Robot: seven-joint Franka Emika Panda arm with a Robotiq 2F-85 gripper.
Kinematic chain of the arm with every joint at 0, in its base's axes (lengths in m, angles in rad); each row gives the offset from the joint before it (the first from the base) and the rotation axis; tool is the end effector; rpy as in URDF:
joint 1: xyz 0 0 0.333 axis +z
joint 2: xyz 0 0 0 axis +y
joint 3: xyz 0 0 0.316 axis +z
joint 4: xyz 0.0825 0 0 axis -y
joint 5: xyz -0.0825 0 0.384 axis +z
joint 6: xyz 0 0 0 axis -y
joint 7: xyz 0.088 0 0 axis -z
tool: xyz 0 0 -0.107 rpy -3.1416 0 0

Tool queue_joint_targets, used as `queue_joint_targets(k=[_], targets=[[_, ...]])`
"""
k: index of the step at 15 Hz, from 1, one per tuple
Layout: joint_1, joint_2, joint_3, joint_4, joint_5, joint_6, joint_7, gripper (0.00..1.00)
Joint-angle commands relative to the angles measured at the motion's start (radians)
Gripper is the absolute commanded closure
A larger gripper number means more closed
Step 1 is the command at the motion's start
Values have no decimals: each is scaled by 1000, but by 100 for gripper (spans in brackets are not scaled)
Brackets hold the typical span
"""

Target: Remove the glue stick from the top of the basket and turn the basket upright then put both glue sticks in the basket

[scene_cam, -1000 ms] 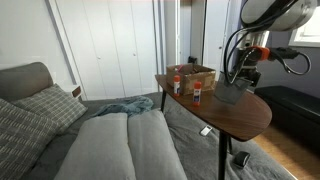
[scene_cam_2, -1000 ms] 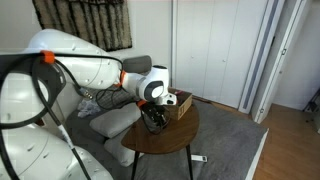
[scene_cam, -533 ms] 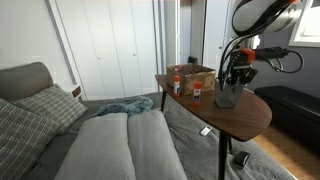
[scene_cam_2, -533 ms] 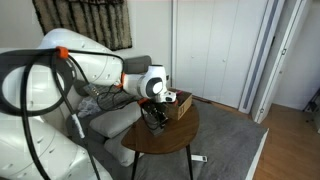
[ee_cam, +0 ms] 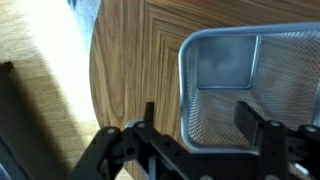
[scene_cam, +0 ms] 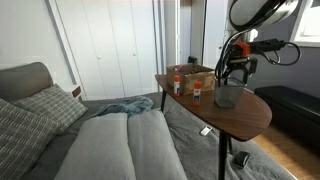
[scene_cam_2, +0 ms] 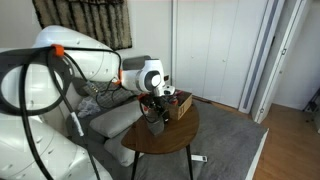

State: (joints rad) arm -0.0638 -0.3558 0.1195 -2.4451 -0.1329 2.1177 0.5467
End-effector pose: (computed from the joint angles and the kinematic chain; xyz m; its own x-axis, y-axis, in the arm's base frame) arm 0.4327 0.0191 0.4343 0.9071 -0.4095 0.0975 -0.4193 -0.8995 0.1233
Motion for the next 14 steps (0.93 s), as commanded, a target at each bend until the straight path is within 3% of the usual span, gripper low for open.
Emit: queue_joint_targets(k=[1,7,14], targets=[[1,-73,42,36,-63,-90,50,0],[76,-106,81,147,-43,-136,-101,0],[171,63,93,298,-10,-73,-292,0]])
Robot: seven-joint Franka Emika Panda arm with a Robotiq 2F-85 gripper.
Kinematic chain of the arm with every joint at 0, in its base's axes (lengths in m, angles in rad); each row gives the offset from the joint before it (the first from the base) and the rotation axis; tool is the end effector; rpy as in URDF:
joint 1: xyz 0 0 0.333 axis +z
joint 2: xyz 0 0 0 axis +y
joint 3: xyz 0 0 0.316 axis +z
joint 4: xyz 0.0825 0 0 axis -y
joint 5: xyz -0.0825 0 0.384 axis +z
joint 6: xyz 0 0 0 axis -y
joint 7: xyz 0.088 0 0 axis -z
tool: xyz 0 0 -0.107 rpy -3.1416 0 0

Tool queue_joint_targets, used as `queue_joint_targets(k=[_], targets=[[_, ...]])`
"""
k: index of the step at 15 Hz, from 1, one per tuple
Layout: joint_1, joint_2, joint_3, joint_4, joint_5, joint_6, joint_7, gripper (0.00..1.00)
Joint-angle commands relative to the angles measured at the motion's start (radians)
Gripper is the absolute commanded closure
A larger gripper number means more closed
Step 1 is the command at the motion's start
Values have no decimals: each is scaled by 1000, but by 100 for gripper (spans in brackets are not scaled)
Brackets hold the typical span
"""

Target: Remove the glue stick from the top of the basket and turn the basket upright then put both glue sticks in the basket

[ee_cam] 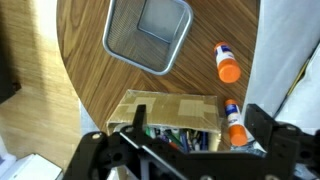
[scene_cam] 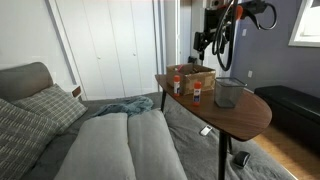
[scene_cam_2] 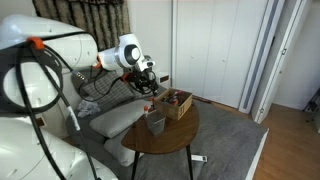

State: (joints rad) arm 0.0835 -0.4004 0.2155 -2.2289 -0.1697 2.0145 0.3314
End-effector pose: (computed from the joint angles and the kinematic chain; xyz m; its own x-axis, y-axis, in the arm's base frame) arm 0.4333 0.1339 0.5463 0.9713 0.0388 0.2348 -0.0036 -0.9841 0.1778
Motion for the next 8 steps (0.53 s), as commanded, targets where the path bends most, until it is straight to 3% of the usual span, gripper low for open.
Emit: queue_joint_targets(k=[1,8], targets=[[36,136,-8,96,29,50,-120,0],[79,347,-18,248,96,68,-392,0]])
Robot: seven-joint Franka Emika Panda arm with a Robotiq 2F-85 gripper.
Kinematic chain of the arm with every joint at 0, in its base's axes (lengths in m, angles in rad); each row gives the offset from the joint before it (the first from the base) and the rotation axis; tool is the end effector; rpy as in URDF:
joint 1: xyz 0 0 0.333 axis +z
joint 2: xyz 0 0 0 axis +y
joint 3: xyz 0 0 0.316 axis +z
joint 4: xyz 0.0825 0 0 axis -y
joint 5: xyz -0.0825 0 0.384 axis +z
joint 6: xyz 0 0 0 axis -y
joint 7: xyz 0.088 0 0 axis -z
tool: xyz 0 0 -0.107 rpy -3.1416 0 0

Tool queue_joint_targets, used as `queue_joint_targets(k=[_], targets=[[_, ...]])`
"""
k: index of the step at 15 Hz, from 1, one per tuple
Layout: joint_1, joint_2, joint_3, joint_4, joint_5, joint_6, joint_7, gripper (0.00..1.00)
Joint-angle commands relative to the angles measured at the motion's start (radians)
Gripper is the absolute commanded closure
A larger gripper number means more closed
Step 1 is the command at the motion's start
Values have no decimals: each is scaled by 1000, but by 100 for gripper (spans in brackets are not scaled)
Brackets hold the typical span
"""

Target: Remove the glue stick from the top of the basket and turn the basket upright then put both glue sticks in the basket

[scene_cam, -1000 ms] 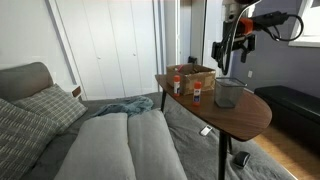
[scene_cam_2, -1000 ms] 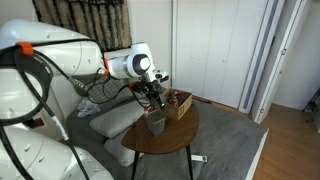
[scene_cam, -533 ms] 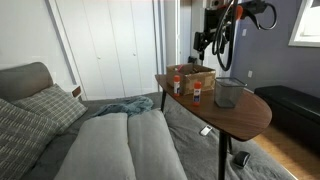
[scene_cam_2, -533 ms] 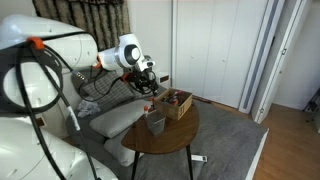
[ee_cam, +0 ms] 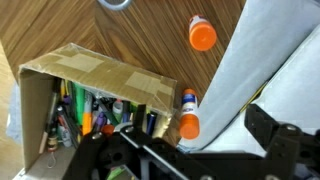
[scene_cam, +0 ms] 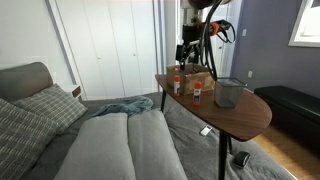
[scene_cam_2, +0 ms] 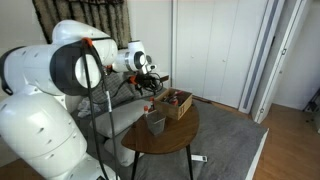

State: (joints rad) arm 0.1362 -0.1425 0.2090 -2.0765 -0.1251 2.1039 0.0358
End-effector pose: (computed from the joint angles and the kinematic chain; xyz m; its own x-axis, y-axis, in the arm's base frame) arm 0.4999 0.1777 0.5065 0.9172 0.3625 0.1655 0.3420 -0.9292 0.1399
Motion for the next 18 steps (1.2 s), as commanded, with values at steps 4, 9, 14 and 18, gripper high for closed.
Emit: queue_joint_targets(k=[4,9,14,18], targets=[[37,166,-5,156,78,-37,-233,0],[40,232,-1,198,52,-39,-411,0],[37,272,-1,227,23,-39,-522,0],[35,294,-2,245,-2,-44,-556,0]])
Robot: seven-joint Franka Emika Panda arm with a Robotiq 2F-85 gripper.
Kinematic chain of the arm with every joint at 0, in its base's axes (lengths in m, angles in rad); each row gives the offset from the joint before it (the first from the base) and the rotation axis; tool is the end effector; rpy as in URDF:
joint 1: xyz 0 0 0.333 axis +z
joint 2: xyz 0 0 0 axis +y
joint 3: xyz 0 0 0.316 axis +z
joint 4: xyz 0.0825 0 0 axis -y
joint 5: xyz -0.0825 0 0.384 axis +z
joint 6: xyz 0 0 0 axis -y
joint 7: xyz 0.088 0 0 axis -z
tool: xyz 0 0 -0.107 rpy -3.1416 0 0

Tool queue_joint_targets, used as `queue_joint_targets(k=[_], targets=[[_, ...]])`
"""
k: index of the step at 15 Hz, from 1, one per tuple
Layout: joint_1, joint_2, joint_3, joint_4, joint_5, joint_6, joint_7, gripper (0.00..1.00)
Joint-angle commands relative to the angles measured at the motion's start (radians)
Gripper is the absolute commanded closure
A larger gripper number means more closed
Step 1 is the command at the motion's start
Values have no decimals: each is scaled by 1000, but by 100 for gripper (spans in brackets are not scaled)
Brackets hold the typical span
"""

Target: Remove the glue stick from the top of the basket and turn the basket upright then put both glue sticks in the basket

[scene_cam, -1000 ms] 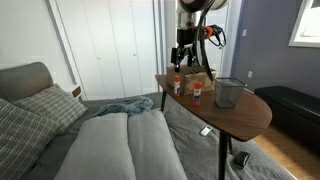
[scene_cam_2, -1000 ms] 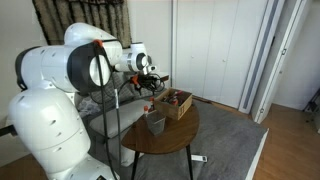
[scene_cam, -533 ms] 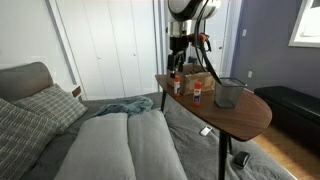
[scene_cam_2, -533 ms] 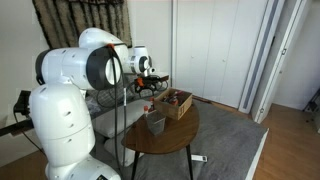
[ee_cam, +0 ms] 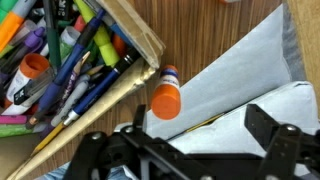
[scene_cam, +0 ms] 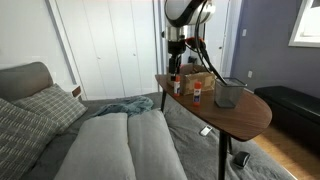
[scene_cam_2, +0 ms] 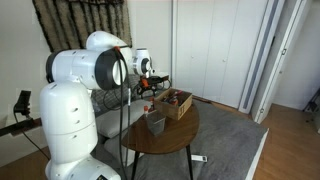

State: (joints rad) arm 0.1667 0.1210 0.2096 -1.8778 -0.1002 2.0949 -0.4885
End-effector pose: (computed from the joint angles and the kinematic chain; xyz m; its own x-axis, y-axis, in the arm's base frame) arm 0.5625 0.2127 0.4560 0.6122 0.7888 0.0551 0.7822 -0.6143 0.1041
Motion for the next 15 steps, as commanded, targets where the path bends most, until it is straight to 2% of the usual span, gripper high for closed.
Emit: queue_joint_targets(k=[1,6,9,11,15], targets=[[5,35,-3,50,-33,-38,-36,0],[4,51,-3,64,-55,-53,-53,1],[4,57,-2,67,-61,-57,-59,8],[3,60,-2,68,-59,-57,-64,19],[2,66,-3,68,-61,-57,-69,51]])
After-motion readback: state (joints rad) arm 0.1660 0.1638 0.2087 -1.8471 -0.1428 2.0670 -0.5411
